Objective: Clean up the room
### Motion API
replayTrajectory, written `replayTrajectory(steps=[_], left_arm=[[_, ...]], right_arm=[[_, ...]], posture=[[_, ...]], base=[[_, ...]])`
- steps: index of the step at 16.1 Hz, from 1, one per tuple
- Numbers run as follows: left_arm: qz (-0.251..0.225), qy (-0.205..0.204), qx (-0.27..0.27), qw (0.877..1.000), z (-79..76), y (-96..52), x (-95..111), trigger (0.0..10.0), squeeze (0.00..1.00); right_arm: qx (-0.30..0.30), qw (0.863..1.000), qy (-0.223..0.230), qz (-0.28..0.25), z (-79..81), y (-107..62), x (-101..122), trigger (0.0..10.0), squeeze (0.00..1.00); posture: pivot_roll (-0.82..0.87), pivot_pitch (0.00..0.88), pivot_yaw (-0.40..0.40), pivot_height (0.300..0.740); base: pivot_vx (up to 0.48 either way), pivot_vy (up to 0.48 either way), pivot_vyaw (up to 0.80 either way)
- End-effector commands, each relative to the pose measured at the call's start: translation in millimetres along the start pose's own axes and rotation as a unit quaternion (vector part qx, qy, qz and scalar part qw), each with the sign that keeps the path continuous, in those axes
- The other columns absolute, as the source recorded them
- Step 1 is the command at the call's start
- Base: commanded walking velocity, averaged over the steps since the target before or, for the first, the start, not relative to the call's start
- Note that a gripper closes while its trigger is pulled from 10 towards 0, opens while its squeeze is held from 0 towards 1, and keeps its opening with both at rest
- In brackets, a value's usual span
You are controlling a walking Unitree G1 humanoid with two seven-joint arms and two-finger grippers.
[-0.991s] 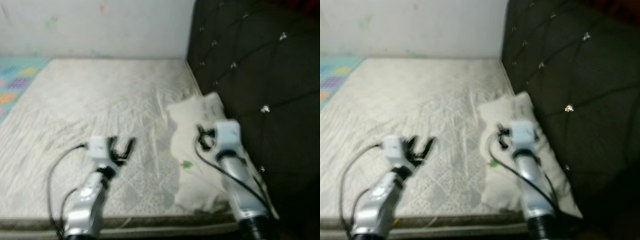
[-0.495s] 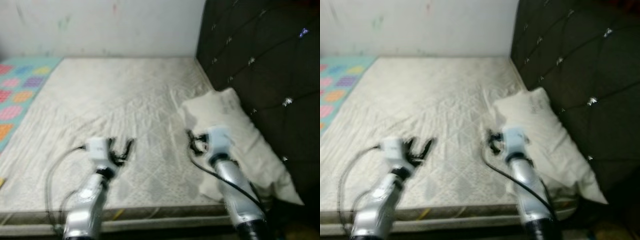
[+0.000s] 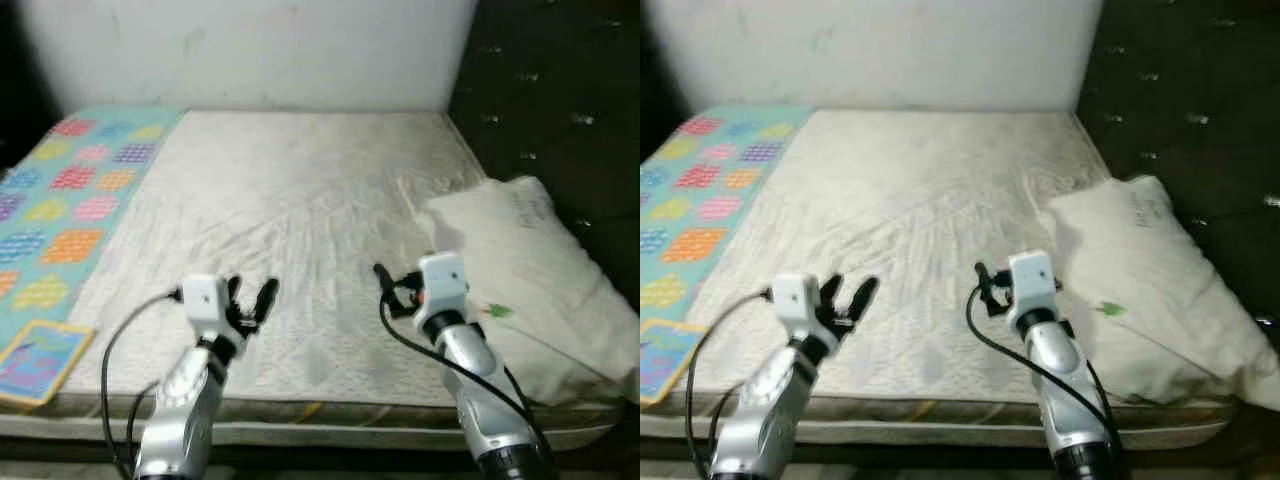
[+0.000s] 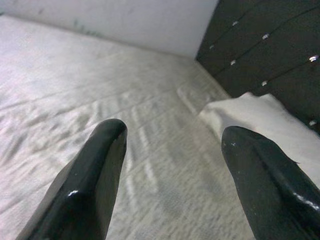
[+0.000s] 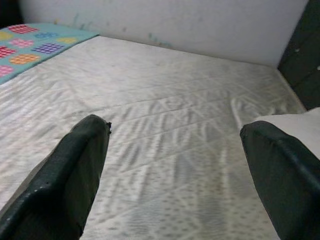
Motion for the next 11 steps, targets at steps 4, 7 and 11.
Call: replayTrajectory(steps=[4,7,11], left_arm=[[-0.007,0.007,0.005,1.0,6.1,1.4,6.7,10.0,0.0],[-0.008,0.007,0.004,1.0,5.7,1.4,6.7,10.0,0.0],[-0.01,0.007,0.001,1.0,5.4,0.9,6.8,10.0,0.0]], right_arm=[[0.01,1.0,0.003,-0.008,4.9,2.6,6.0,10.0,0.0],[0.007,1.0,0.003,-0.005,3.5,2.0,3.8,10.0,0.0],[0.001,1.0,0.004,-0.004,0.7,2.9,3.5,10.0,0.0]], posture=[[-0.05,0.0,-0.024,0.74],[-0.05,0.0,-0.024,0.74],[-0.04,0.0,-0.027,0.74]], base=[[0.0,0.48,0.2],[0.0,0.48,0.0],[0.0,0.29,0.0]])
Point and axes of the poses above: a point about 5 cm out from each wrist's last joint towards the gripper, its own y axis pointing out of the wrist towards the gripper, its own x axis along the axis of the wrist's last joint, z = x × y, the point moved 3 cm from there along y, pointing out of the wrist towards the gripper, and after that the axes turned 2 degrees about y, right-handed, at the moved point
